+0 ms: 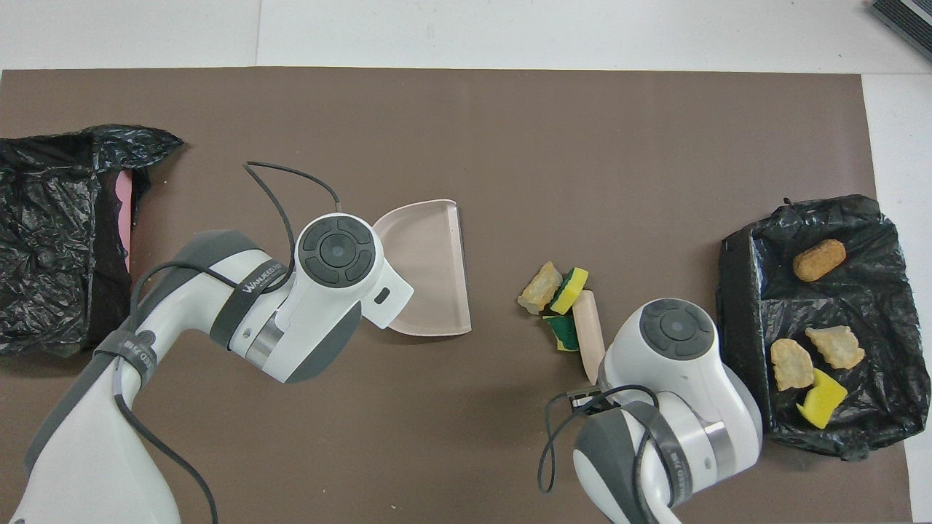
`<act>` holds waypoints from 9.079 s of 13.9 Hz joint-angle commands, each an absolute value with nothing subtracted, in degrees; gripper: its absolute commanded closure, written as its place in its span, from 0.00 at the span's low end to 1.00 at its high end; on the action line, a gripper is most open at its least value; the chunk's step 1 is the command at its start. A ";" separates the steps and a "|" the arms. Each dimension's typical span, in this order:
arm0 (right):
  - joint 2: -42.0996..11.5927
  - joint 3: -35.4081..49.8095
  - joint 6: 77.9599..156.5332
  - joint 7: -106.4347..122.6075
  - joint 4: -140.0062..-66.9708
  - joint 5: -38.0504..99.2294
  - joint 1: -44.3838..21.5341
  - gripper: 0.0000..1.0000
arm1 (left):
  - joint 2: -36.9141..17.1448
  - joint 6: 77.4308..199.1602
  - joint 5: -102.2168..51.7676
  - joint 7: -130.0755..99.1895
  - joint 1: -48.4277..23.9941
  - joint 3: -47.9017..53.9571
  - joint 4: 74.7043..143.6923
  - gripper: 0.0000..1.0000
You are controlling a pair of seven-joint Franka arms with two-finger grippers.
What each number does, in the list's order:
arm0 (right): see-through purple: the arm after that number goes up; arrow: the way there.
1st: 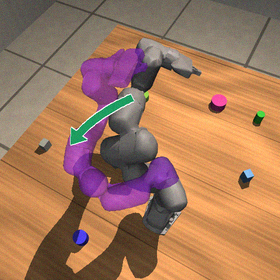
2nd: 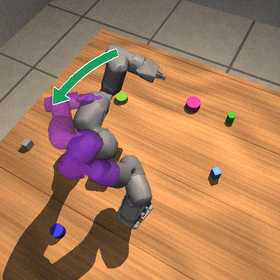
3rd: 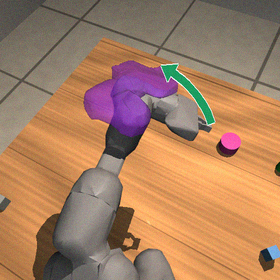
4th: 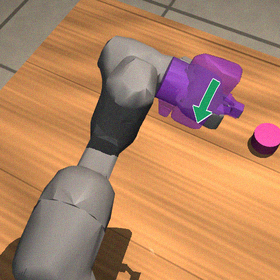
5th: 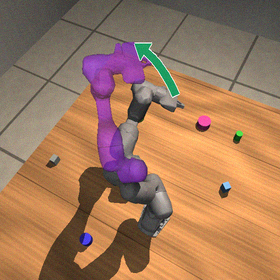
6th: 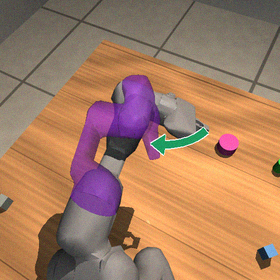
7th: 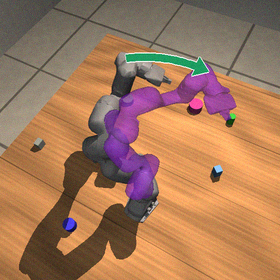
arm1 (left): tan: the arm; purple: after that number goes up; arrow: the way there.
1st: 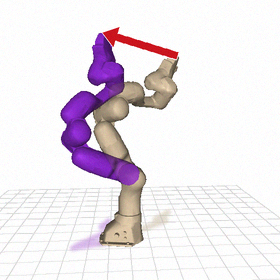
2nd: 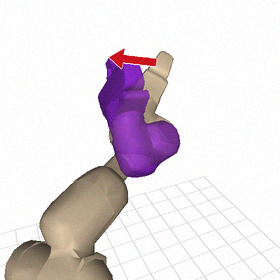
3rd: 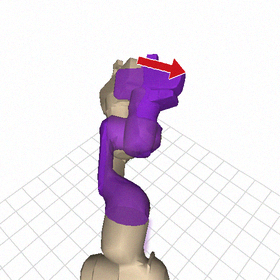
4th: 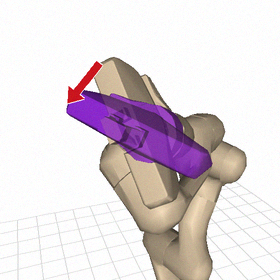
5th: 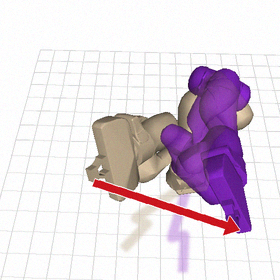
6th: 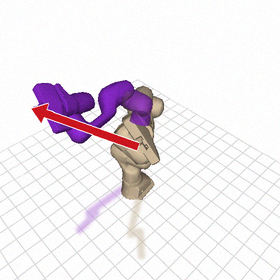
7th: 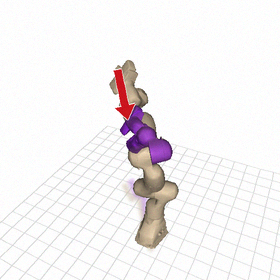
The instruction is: Sweep and dump trash in bin
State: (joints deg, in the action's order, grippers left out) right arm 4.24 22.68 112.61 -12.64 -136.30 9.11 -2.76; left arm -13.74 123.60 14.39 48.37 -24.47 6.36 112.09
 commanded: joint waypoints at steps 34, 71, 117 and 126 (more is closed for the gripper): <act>-18.28 22.94 112.85 -18.09 -109.34 22.13 -11.60 1.00 | -10.90 119.27 15.91 43.33 -24.52 5.80 114.96 1.00; 1.93 22.76 124.63 -31.20 -138.78 21.27 -23.82 0.45 | -11.24 116.98 34.41 93.61 27.25 3.96 95.01 1.00; 8.26 -0.88 88.42 -3.25 -93.87 1.23 -2.02 0.00 | -13.10 92.12 40.74 65.95 2.91 4.57 84.99 1.00; 8.26 -0.79 88.42 -3.25 -93.87 1.32 -2.02 0.00 | -13.36 90.87 12.85 26.18 -9.48 4.66 85.87 1.00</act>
State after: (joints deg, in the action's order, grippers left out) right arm 7.89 -0.55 88.74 -4.18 -93.47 0.24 -2.16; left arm -13.96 90.69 16.27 36.65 -7.04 5.50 84.91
